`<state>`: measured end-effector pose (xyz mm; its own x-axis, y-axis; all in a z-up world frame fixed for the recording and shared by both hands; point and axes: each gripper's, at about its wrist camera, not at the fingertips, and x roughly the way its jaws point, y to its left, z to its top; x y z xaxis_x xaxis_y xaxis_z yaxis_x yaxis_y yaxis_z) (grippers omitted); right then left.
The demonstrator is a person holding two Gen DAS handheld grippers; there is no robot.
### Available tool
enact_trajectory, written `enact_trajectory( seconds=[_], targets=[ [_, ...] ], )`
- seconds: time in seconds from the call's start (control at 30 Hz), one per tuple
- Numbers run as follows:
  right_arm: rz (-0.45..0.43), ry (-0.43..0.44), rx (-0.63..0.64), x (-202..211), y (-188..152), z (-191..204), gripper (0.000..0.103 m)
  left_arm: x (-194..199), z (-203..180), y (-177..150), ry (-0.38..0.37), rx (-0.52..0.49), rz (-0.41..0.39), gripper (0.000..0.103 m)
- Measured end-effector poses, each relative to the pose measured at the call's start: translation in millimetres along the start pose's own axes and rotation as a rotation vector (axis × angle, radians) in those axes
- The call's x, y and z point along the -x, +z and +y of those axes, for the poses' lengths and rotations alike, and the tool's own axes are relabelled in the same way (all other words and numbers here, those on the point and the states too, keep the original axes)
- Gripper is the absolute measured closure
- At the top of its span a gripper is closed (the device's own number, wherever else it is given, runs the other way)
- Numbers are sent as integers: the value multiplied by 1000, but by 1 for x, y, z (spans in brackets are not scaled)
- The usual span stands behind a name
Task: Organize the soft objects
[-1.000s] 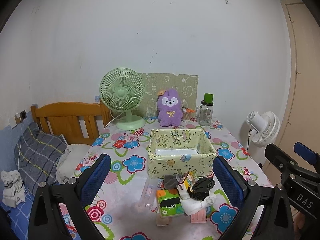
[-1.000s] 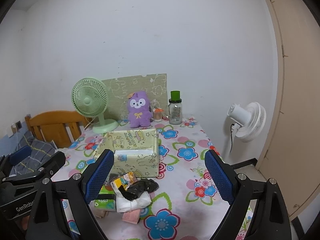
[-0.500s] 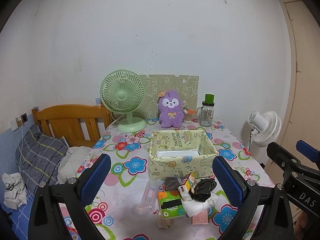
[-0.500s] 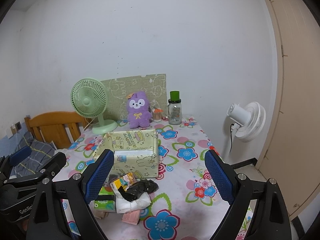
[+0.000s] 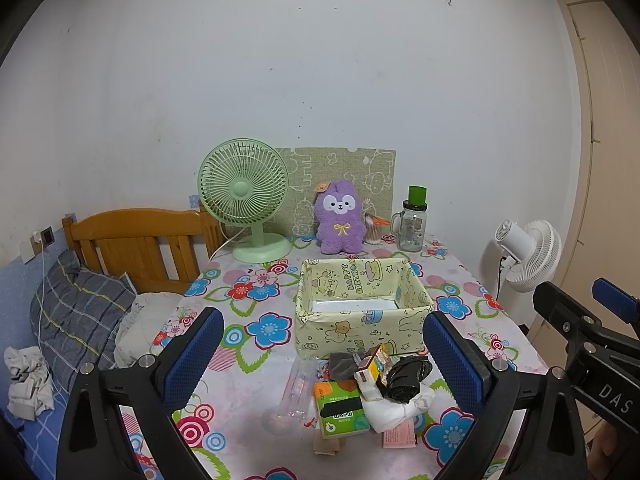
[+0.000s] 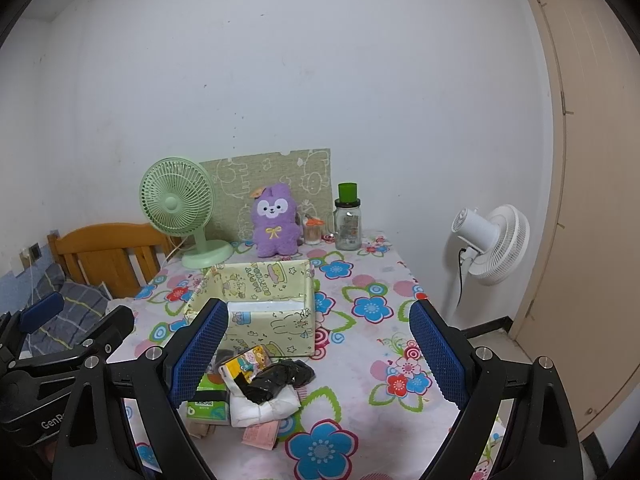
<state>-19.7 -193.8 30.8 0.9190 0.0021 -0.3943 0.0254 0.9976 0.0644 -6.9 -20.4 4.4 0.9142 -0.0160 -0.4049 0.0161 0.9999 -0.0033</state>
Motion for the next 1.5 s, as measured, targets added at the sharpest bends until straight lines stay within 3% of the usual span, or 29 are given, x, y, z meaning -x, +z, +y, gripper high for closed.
enact_trajectory(
  seconds=[0.8, 1.1, 1.5],
  targets=[
    [26, 17, -5, -12, 1, -2, 9, -15, -2, 0, 13, -4, 30, 5],
    [80, 35, -3, -46, -4, 1, 9, -47, 3, -7, 15, 18, 75, 7],
    [162, 52, -21, -104, -21, 5, 9, -103, 1, -31, 3, -2, 191, 9]
  ],
)
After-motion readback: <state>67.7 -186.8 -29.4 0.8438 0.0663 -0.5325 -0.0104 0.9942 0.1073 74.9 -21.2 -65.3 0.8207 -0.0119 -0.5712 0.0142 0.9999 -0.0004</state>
